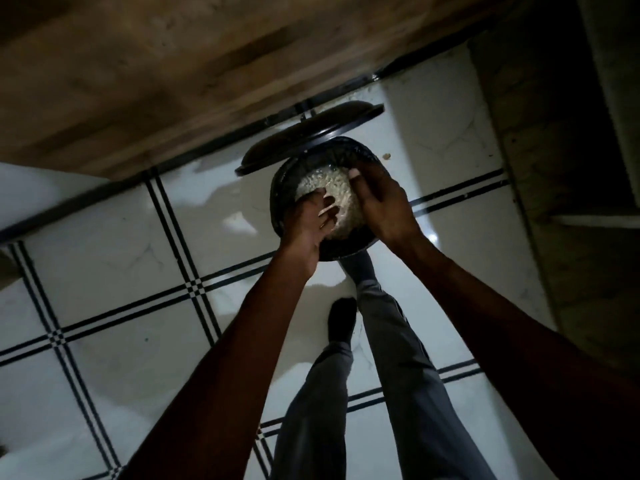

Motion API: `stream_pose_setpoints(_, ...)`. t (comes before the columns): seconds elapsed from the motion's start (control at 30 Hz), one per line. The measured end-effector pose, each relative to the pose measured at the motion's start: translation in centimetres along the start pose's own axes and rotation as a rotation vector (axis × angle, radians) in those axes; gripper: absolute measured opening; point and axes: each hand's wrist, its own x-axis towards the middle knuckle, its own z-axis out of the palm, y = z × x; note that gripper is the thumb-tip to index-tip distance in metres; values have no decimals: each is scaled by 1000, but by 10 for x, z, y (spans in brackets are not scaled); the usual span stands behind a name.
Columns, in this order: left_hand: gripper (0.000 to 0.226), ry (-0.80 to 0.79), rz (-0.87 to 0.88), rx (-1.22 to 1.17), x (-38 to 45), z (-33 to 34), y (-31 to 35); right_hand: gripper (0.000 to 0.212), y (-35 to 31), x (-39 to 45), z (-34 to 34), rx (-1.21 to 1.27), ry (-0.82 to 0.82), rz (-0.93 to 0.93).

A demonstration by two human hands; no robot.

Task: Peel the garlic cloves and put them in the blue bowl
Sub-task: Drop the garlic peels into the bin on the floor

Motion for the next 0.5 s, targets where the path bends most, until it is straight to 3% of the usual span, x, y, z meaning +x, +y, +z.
stream_pose_setpoints(0.1,27,11,216,354,-70,10,9,33,-21,-64,-50,-27,91,-103)
stream_pose_setpoints(0.2,13,-90,486,626,-155,44,24,33,-49,-135,-126,-52,252,-112)
stream_pose_setpoints(0.37,9,-354,797,845,-277,152,23,34,-61,-276,-268,-50,585,-110)
stream_pose_setpoints(0.5,7,-622,920,1009,-361,263,-10,33,-46,-383,-368,51,843,-100)
